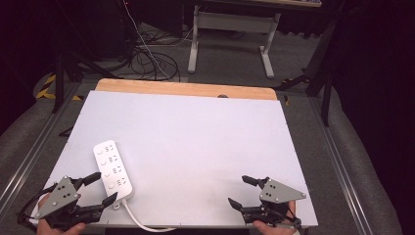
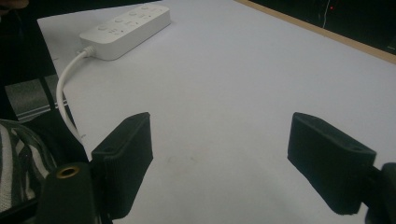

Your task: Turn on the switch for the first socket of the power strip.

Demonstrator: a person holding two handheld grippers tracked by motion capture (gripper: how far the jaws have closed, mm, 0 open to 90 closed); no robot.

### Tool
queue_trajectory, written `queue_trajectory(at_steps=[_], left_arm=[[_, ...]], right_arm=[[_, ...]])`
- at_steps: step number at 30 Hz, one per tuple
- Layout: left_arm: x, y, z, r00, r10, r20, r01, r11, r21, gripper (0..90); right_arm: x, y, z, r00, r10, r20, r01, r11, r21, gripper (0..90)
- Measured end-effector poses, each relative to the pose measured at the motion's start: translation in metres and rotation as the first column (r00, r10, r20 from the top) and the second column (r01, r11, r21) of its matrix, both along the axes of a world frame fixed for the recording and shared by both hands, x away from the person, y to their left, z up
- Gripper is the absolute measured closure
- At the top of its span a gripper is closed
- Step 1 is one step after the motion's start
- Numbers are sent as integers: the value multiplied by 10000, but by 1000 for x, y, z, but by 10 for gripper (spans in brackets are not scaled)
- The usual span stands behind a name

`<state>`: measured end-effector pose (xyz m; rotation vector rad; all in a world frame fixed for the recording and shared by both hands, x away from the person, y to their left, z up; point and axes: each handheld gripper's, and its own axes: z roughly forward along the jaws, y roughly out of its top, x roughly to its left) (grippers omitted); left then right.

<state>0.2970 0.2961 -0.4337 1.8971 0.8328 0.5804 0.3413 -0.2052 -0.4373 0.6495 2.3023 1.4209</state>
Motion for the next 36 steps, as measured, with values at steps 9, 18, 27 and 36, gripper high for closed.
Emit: queue_trajectory(at_steps=[9,18,27,36], left_arm=[[-2,-2,2,9999,-76,81,75,9998,159,219],[-2,-2,5,9999,-25,108,24,9999,127,230],[1,-1,12,9991,-287,-324,292,9995,147,356],[8,1,18,9964,-467,-711,499,9978,440,542]], right_arm=[[0,1,-1,10000,13,-25,-13,10000,-32,226],[1,1,-1,10000,38,-24,-38,10000,-16,226],[0,1,-1,10000,41,-20,-41,10000,-55,226],[1,2,-1,10000,38,-82,-39,10000,-78,226]])
